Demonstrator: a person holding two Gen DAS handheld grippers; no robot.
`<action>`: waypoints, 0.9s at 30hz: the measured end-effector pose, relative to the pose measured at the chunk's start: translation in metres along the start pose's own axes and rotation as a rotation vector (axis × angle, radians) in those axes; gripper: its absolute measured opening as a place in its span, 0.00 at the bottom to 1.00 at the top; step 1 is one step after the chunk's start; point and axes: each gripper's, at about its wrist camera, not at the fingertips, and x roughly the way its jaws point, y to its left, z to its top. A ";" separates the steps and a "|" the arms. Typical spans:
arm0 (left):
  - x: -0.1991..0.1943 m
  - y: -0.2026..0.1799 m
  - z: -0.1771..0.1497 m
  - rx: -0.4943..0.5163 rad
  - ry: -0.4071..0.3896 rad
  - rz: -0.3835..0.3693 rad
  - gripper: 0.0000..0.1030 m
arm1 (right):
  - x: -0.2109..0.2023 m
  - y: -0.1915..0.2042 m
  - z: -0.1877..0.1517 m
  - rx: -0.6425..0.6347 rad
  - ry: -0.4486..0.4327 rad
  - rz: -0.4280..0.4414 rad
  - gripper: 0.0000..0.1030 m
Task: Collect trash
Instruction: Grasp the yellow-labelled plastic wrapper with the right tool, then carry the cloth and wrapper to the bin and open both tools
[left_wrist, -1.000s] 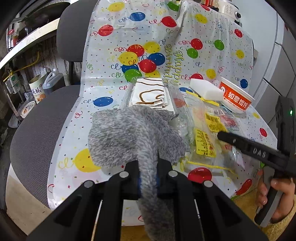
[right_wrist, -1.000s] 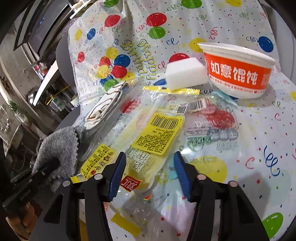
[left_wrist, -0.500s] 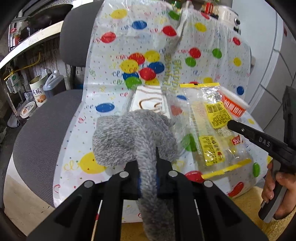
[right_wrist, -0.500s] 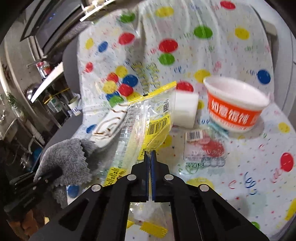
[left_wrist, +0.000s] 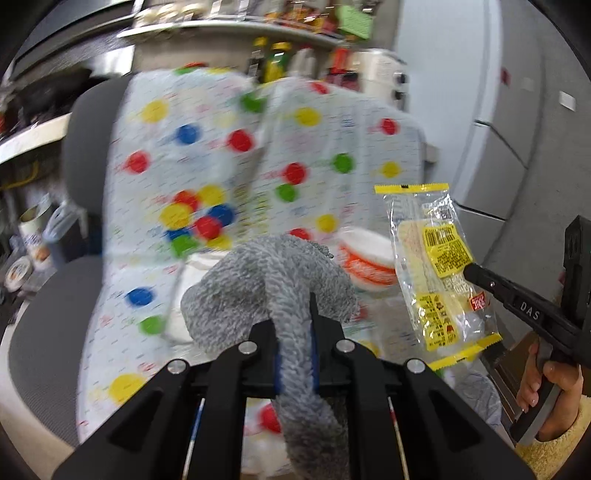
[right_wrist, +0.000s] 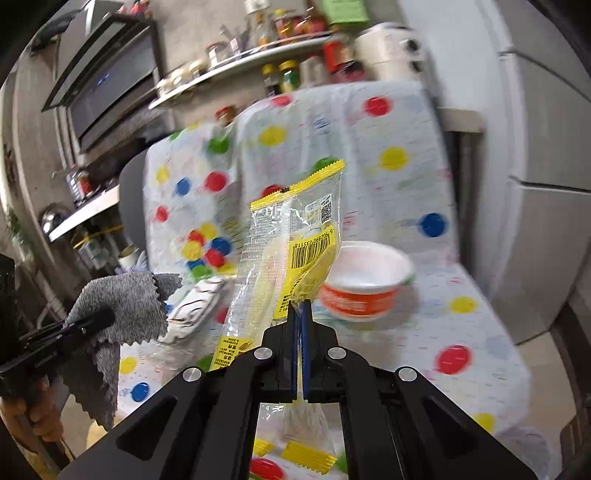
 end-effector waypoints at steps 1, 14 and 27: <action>0.001 -0.010 0.001 0.015 -0.007 -0.021 0.08 | -0.007 -0.008 -0.002 0.008 -0.007 -0.015 0.01; 0.036 -0.187 -0.012 0.249 -0.030 -0.412 0.08 | -0.139 -0.120 -0.055 0.135 -0.090 -0.360 0.01; 0.102 -0.336 -0.123 0.437 0.194 -0.612 0.08 | -0.188 -0.211 -0.177 0.381 0.073 -0.606 0.02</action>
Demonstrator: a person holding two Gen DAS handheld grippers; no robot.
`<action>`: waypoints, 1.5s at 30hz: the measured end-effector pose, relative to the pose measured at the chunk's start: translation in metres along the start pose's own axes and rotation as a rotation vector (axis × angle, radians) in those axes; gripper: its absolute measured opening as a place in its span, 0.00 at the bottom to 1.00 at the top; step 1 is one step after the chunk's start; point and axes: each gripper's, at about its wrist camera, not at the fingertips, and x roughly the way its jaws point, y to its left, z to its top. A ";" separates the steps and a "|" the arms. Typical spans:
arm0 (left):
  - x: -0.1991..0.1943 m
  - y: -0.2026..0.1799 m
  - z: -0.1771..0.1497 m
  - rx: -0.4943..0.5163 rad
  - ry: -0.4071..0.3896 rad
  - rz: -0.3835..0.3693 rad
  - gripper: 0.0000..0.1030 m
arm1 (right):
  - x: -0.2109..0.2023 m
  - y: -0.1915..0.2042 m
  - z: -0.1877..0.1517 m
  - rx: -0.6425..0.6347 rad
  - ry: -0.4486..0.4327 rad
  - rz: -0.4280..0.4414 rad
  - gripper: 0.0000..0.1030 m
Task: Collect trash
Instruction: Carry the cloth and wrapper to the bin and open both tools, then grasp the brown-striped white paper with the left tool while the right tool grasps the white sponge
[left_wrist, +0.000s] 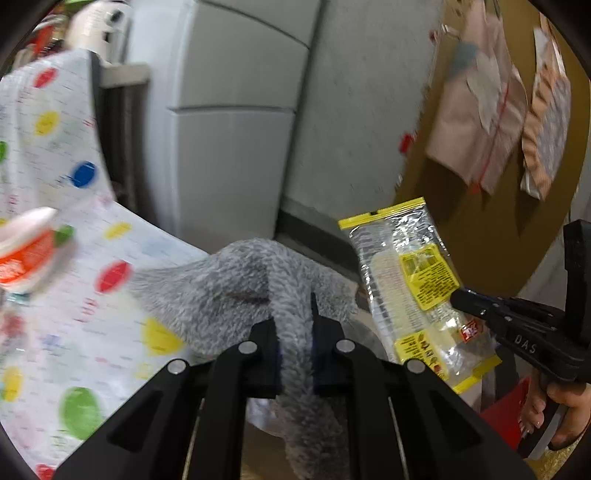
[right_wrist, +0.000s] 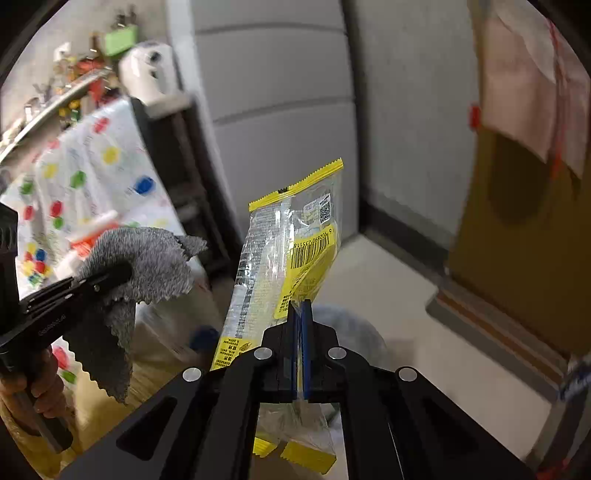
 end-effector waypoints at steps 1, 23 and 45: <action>0.004 0.000 -0.001 0.002 0.011 -0.005 0.08 | 0.009 -0.007 -0.005 0.018 0.023 -0.006 0.02; 0.067 -0.004 0.000 0.009 0.163 -0.051 0.66 | 0.103 -0.062 -0.024 0.169 0.213 -0.052 0.38; -0.174 0.188 -0.052 -0.350 0.014 0.557 0.67 | 0.024 0.173 0.052 -0.217 -0.034 0.300 0.39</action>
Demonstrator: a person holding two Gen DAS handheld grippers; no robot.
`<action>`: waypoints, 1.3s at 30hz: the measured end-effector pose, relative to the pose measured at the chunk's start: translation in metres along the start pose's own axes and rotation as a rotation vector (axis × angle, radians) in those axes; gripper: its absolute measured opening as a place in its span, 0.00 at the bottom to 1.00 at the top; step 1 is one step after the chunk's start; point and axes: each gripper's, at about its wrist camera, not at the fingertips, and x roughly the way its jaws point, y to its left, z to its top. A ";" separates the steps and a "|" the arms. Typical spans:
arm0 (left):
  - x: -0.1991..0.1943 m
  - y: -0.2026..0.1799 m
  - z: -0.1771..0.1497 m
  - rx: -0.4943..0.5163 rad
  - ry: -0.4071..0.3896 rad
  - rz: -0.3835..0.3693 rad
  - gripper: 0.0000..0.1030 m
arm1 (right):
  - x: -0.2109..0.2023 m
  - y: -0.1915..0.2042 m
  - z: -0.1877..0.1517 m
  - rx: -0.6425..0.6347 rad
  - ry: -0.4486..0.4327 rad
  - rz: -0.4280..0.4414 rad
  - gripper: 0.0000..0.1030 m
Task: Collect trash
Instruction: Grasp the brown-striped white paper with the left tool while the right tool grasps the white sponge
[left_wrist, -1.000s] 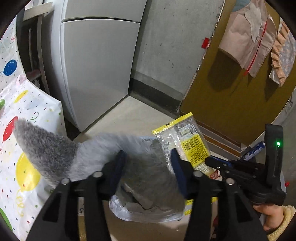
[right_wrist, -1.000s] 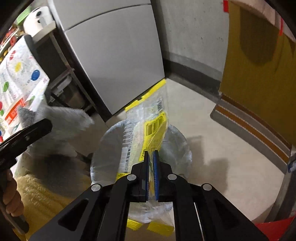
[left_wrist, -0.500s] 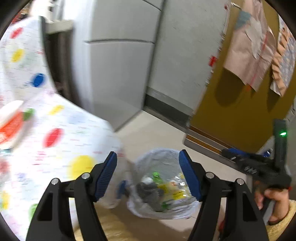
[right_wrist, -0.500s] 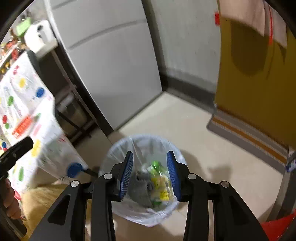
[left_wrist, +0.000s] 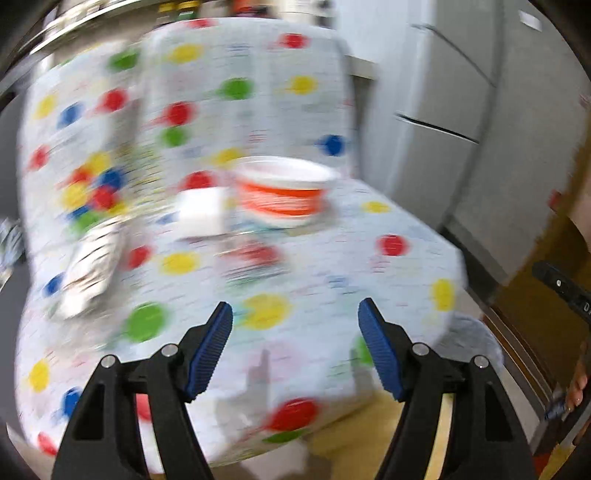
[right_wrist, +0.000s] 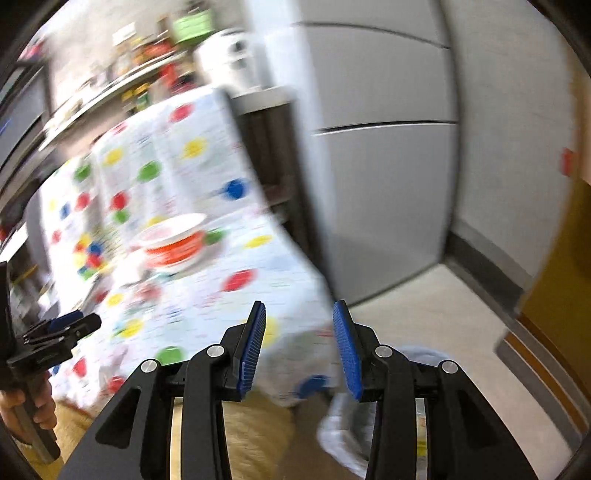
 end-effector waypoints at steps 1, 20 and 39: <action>-0.004 0.019 -0.004 -0.029 0.000 0.041 0.67 | 0.007 0.014 0.002 -0.020 0.012 0.027 0.41; -0.019 0.221 0.000 -0.329 0.007 0.368 0.69 | 0.159 0.236 0.024 -0.300 0.161 0.257 0.78; 0.020 0.223 0.016 -0.229 0.037 0.228 0.69 | 0.255 0.291 0.049 -0.222 0.215 0.078 0.61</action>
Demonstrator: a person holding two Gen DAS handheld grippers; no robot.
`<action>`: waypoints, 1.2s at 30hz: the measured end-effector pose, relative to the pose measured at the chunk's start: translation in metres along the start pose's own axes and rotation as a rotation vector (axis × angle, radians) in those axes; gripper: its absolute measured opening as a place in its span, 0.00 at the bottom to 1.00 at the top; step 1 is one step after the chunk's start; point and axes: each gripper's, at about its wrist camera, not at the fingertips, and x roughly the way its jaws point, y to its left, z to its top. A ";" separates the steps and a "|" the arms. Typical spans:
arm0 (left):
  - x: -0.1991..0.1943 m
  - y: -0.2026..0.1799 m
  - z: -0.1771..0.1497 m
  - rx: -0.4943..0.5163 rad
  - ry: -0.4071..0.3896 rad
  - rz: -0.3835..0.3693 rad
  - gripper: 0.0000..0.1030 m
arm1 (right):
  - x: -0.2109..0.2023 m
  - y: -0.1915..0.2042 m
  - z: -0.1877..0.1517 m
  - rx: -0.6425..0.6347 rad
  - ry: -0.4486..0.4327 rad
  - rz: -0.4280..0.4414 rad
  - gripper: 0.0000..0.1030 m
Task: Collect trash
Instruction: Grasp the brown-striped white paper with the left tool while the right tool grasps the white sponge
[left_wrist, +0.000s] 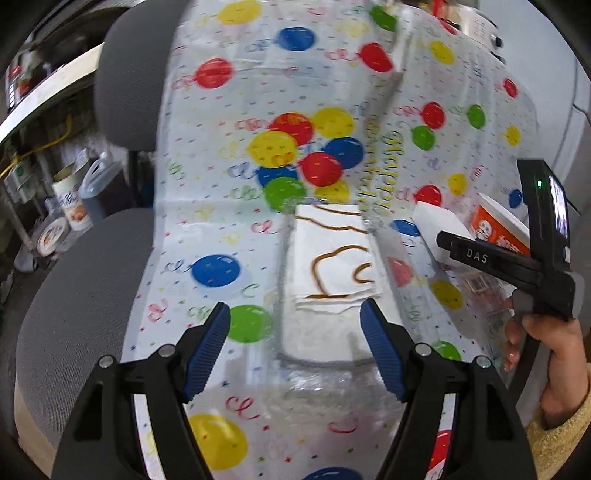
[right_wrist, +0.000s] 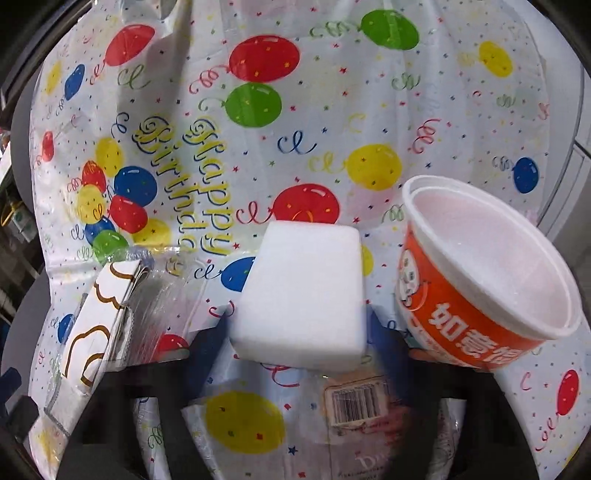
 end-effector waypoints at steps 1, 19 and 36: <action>0.003 -0.004 0.002 0.009 0.004 -0.006 0.68 | -0.006 -0.001 -0.001 -0.014 -0.012 0.004 0.59; 0.073 -0.041 0.021 0.106 0.142 0.023 0.51 | -0.121 -0.021 -0.030 -0.166 -0.147 0.128 0.59; -0.032 -0.021 0.049 0.023 -0.129 -0.053 0.03 | -0.157 -0.051 -0.037 -0.103 -0.210 0.163 0.59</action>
